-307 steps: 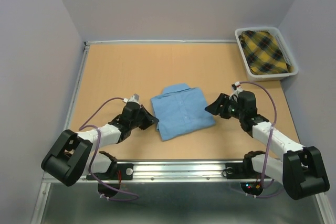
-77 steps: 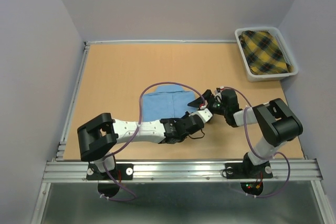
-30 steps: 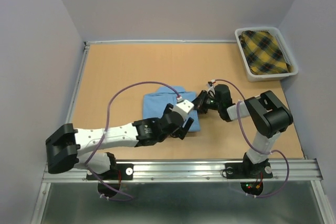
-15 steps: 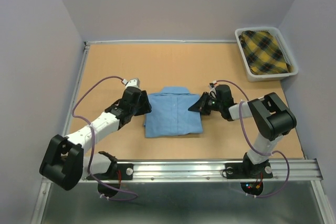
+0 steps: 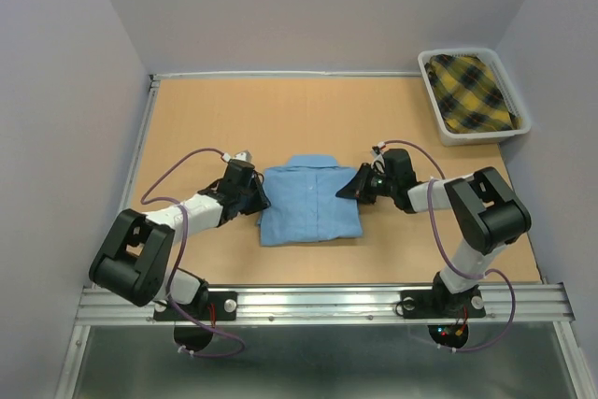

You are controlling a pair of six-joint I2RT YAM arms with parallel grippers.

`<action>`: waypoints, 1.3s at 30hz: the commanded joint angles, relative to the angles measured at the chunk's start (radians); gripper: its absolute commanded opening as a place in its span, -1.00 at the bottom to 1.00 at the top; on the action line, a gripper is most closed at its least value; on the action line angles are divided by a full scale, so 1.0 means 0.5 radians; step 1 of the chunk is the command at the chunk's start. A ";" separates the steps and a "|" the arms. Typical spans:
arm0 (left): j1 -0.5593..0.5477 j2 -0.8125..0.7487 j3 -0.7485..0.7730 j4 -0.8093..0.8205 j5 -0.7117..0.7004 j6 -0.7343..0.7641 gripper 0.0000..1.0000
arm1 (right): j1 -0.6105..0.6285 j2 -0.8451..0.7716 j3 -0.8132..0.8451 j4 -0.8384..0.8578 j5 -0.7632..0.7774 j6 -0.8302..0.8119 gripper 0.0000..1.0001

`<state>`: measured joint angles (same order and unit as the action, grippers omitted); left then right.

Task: Fold and stack the long sleeve shirts
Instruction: Fold the shirt

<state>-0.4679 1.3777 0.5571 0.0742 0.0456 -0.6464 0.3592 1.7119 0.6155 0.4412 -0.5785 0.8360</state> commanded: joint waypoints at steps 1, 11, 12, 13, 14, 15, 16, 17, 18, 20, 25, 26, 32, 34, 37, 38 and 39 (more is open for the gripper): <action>0.006 0.140 -0.083 0.124 0.096 -0.057 -0.59 | -0.013 -0.077 0.110 -0.054 0.034 -0.074 -0.99; 0.006 0.218 -0.084 0.336 0.393 -0.118 -0.35 | -0.025 -0.276 0.318 -0.507 0.227 -0.318 -0.99; 0.009 0.202 -0.074 0.333 0.415 -0.118 -0.25 | -0.034 -0.303 0.361 -0.596 0.270 -0.362 -0.99; 0.006 0.163 -0.062 0.324 0.433 -0.121 -0.03 | -0.043 -0.325 0.404 -0.691 0.349 -0.411 -0.99; 0.006 0.135 -0.044 0.312 0.452 -0.125 0.10 | -0.056 -0.349 0.495 -0.859 0.387 -0.496 -0.99; 0.006 0.107 -0.028 0.294 0.455 -0.125 0.23 | -0.074 -0.377 0.536 -0.949 0.411 -0.527 -0.99; 0.009 0.083 0.011 0.272 0.452 -0.122 0.34 | -0.126 -0.420 0.588 -1.020 0.445 -0.558 -0.99; 0.021 0.031 0.036 0.217 0.449 -0.103 0.51 | -0.150 -0.441 0.634 -1.187 0.463 -0.631 -0.99; 0.031 0.006 0.064 0.189 0.452 -0.094 0.57 | -0.181 -0.454 0.692 -1.277 0.485 -0.678 -0.99; 0.061 -0.071 0.134 0.122 0.476 -0.066 0.63 | -0.243 -0.475 0.901 -1.553 0.598 -0.828 -0.99; 0.181 -0.206 0.294 -0.041 0.492 0.035 0.64 | -0.292 -0.445 1.462 -2.114 0.991 -1.149 -0.99; 0.199 -0.218 0.309 -0.062 0.495 0.050 0.64 | -0.292 -0.427 1.551 -2.195 1.055 -1.150 -0.99; 0.273 -0.374 0.312 -0.133 0.544 0.096 0.64 | -0.292 -0.289 2.317 -2.768 1.527 -1.475 -0.99; 0.282 -0.420 0.285 -0.145 0.550 0.096 0.64 | -0.280 -0.169 2.511 -2.916 1.601 -1.521 -0.99; 0.291 -0.503 0.251 -0.194 0.559 0.093 0.64 | -0.167 0.048 2.875 -3.210 1.736 -1.620 -0.99; 0.295 -0.540 0.242 -0.213 0.565 0.099 0.64 | -0.121 0.116 2.947 -3.342 1.889 -1.647 -0.99; 0.295 -0.559 0.236 -0.225 0.568 0.102 0.64 | -0.071 0.168 2.990 -3.382 1.954 -1.657 -0.99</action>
<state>-0.3286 1.1603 0.6937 -0.0044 0.3038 -0.6228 0.2375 1.6939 1.9713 -1.0214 0.2058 0.0978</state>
